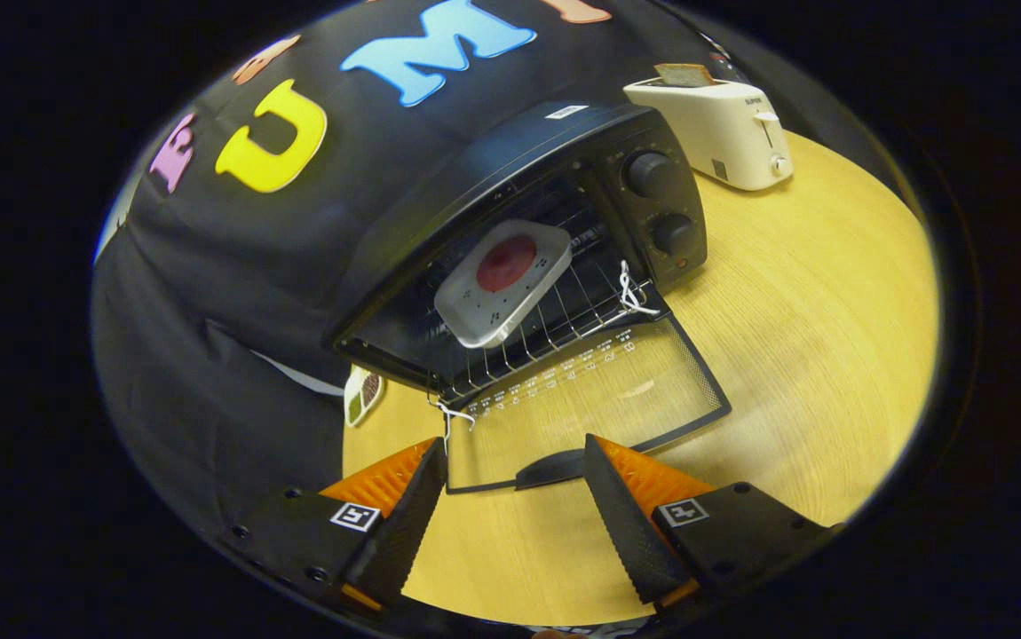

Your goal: Open the toaster oven, put the food inside, and close the toaster oven door.

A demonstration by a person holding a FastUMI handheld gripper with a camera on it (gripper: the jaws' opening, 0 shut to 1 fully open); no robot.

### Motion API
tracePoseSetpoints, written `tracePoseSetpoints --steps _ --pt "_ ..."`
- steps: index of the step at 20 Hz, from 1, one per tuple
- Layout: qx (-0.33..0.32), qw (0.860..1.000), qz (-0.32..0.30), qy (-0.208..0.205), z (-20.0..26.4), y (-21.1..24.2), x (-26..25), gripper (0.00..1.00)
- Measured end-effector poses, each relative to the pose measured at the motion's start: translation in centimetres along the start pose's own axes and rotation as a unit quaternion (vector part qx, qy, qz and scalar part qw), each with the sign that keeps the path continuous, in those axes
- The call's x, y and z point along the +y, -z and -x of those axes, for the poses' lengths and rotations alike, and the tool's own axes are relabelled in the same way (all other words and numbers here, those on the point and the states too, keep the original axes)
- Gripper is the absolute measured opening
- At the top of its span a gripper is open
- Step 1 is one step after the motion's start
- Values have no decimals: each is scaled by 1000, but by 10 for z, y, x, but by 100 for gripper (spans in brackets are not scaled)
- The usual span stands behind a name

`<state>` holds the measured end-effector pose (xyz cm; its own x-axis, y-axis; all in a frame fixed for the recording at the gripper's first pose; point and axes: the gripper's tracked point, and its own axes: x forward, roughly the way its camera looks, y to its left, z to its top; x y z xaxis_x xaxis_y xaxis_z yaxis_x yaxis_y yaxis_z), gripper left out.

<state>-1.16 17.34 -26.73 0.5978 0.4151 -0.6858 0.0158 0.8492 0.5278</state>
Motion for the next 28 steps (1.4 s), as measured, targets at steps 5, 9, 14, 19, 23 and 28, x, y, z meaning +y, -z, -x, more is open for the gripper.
tracePoseSetpoints --steps 5,9,14,19,23,28 --pt "53 991 96 75 -5 28 -30 98" --pt "75 981 131 125 -9 39 -51 98" --pt "114 959 195 170 -16 58 -70 98" --pt "109 948 228 192 -37 59 -68 98" --pt "106 948 223 201 -53 56 -65 99" --pt "110 951 204 207 -56 51 -62 99"
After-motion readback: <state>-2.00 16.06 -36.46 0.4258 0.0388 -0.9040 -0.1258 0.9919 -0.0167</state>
